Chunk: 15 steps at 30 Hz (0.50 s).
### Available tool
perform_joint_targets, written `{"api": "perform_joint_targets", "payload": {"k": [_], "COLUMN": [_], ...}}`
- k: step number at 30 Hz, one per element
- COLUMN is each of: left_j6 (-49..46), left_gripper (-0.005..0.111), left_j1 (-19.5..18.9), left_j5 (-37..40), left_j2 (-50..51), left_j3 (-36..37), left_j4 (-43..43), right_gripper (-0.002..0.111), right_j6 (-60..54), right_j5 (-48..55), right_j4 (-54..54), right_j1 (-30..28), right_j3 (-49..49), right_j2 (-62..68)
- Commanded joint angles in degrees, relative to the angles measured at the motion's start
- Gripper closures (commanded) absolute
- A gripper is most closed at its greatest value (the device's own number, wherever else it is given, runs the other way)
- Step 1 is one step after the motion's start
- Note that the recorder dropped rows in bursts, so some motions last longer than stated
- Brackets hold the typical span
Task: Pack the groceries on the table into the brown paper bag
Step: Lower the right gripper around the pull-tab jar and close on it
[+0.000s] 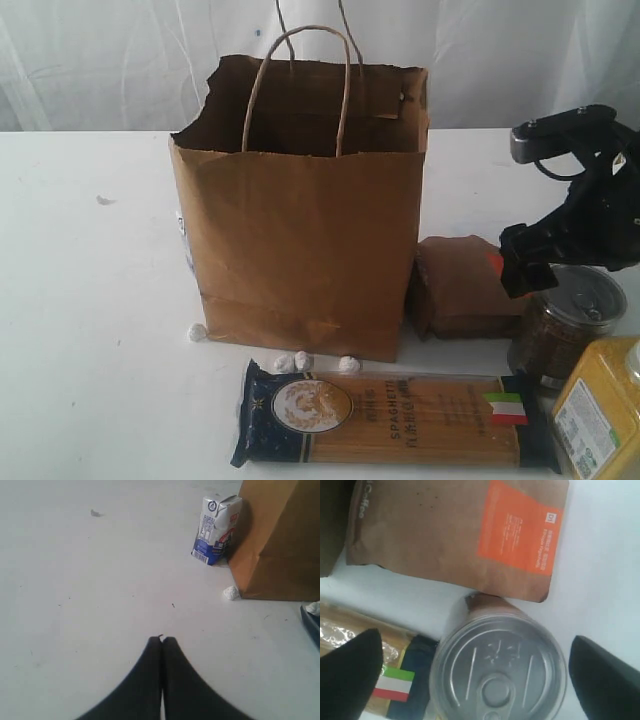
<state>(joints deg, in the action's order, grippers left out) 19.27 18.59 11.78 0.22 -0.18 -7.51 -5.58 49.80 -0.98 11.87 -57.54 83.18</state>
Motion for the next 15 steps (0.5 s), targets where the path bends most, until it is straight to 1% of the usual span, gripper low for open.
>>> {"api": "perform_joint_targets", "payload": {"k": [1, 5, 9, 15], "left_j6": [-0.04, -0.04, -0.04, -0.04], "left_gripper": [0.107, 0.107, 0.107, 0.107], "left_j1": [-0.29, -0.29, -0.29, -0.29], "left_j5": [-0.13, -0.13, -0.13, -0.13], "left_j2": [-0.22, -0.22, -0.22, -0.22], "left_j3": [0.18, 0.18, 0.18, 0.18], "left_j4": [0.24, 0.24, 0.24, 0.24], "right_gripper": [0.015, 0.015, 0.015, 0.015], "right_j6": [0.27, 0.27, 0.27, 0.27], "right_j5": [-0.99, 0.29, -3.37, -5.15], "right_j4": [-0.29, 0.06, 0.20, 0.27], "right_j1": [-1.04, -1.04, -1.04, -1.04], "right_j3": [0.37, 1.64, 5.23, 5.61], "right_j2": [1.48, 1.54, 1.54, 1.54]}}
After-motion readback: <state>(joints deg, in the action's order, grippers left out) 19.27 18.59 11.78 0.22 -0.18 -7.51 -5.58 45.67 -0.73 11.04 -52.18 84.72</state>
